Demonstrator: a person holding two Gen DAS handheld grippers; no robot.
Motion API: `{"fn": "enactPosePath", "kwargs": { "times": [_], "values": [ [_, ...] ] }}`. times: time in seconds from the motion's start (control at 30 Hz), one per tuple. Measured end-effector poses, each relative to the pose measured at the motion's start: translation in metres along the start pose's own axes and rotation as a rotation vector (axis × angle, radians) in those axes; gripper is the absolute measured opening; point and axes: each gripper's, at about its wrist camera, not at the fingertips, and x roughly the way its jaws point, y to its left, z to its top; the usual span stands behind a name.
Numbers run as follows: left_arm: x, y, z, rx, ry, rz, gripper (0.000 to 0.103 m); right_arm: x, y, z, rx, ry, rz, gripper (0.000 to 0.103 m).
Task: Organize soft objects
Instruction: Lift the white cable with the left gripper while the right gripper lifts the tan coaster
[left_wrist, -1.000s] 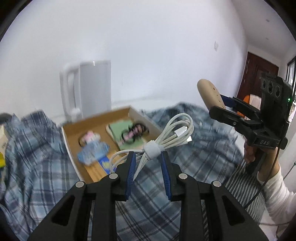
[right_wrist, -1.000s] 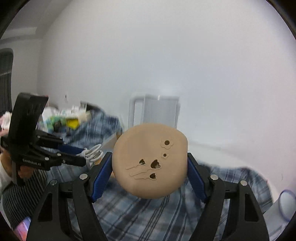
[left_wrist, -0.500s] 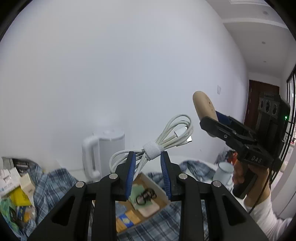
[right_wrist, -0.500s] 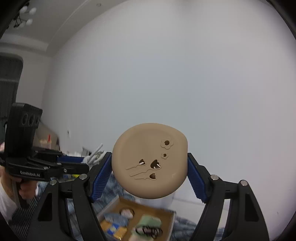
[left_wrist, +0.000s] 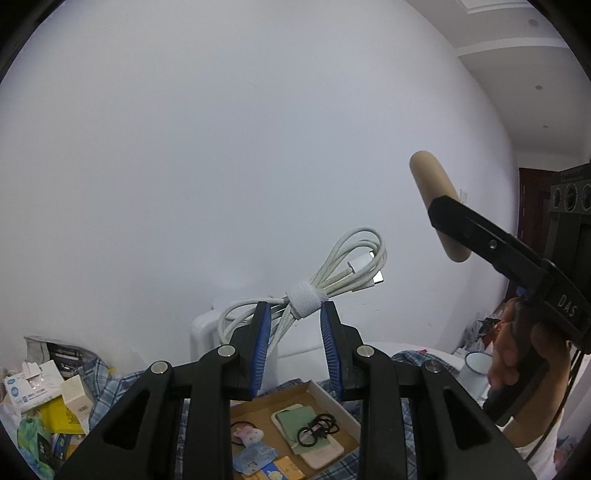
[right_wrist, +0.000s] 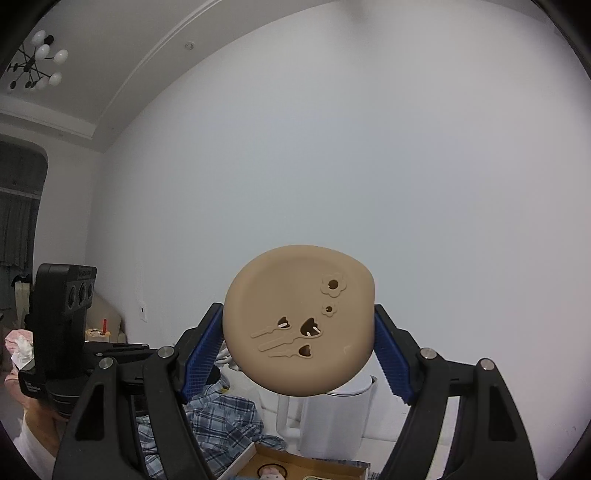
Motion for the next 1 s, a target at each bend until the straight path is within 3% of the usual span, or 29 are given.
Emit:
{"fn": "enactPosePath", "kwargs": {
  "times": [0.43,1.0],
  "values": [
    [0.028,0.01,-0.022,-0.023,0.07,-0.004,0.029,0.028,-0.006,-0.034,0.021,0.08,0.021,0.076],
    [0.039,0.007,-0.02,-0.036,0.122,0.008,0.029,0.034,-0.009,-0.036,0.037,0.141,0.044,0.076]
  ]
}}
